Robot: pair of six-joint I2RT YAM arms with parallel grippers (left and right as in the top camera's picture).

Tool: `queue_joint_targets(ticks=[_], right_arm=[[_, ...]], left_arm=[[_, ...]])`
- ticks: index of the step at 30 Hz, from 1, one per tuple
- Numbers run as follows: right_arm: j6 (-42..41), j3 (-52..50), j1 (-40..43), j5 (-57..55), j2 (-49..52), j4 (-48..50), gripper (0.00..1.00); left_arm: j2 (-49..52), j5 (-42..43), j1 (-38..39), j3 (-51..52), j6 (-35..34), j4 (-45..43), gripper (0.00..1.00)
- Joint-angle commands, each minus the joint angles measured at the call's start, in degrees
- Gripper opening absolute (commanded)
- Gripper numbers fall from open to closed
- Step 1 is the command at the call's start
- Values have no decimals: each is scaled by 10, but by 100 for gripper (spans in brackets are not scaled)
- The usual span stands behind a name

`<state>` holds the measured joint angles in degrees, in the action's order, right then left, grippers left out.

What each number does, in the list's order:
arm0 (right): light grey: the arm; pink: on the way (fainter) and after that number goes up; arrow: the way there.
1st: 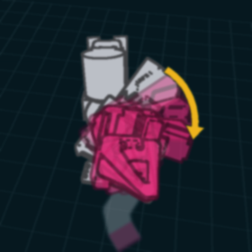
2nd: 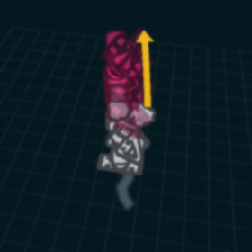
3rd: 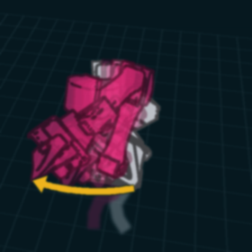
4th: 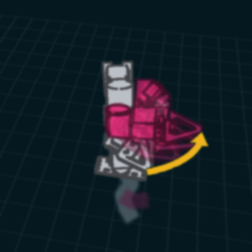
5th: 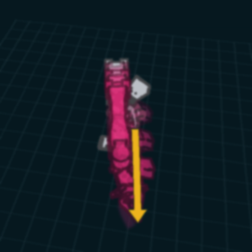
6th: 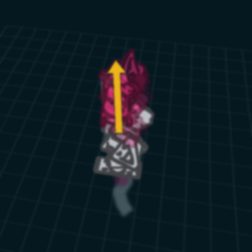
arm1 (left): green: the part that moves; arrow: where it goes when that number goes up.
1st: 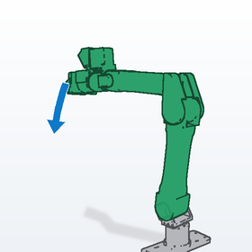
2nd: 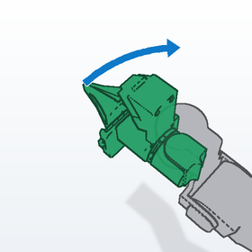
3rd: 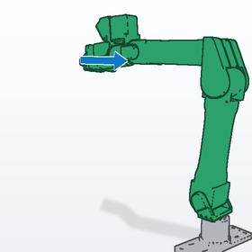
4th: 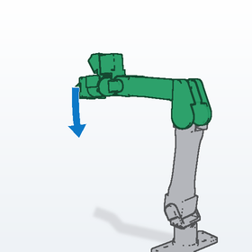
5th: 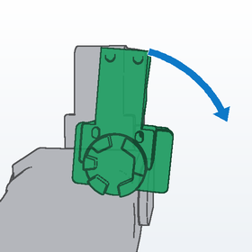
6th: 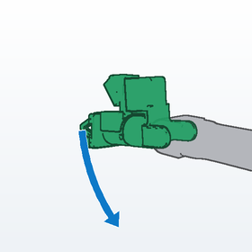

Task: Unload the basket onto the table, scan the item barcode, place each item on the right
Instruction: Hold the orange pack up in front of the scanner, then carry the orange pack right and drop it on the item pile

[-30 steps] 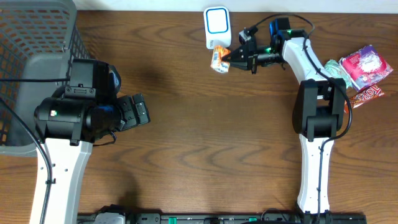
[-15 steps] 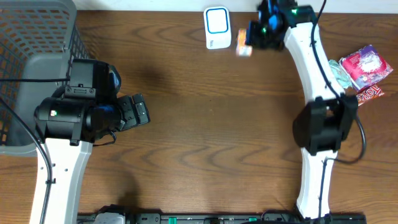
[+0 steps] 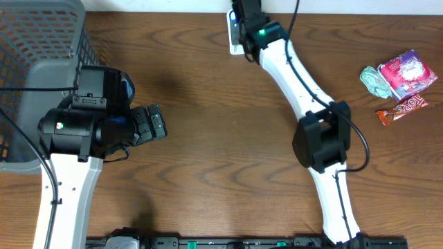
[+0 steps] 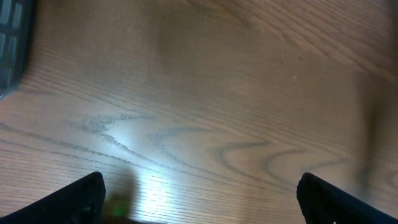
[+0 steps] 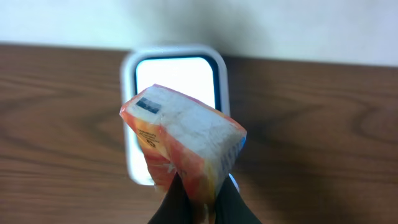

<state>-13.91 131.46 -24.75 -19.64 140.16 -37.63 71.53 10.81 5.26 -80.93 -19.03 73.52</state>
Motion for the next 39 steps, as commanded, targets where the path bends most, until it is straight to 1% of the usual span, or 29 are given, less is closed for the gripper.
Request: queue_joint_targets(ticks=[1,5,11,15,19,22,26,28,29,30,31,32,34,35,39], right_arm=[[16,0,4,-47,0,6,3],[16,9,9,-83,-2,-3,6],[16,44,53,-137,-19,-106,5],[52,46,106,-179,-24,-188,6],[68,39,169,-202,-21,-274,3],[67,37,218,-201,-21,-311,1],[67,30,270,-192,-21,-321,2],[67,25,293,-176,-21,-321,10],[67,23,307,-155,-21,-322,24],[67,23,316,-139,-21,-324,35],[67,23,323,-123,-21,-325,56],[67,23,329,-108,-21,-327,70],[54,23,338,-94,-23,-334,90],[39,23,341,-94,-25,-340,93],[-3,24,344,-93,-45,-356,98]], left_arm=[[0,1,-2,0,10,2,98],[0,1,-2,0,10,2,98],[0,1,-2,0,10,2,98],[0,1,-2,0,10,2,98],[0,1,-2,0,10,2,98],[0,1,-2,0,10,2,98],[0,1,-2,0,10,2,98],[0,1,-2,0,10,2,98],[0,1,-2,0,10,2,98],[0,1,-2,0,10,2,98],[0,1,-2,0,10,2,98],[0,1,-2,0,10,2,98],[0,1,-2,0,10,2,98],[0,1,-2,0,10,2,98],[0,1,-2,0,10,2,98]])
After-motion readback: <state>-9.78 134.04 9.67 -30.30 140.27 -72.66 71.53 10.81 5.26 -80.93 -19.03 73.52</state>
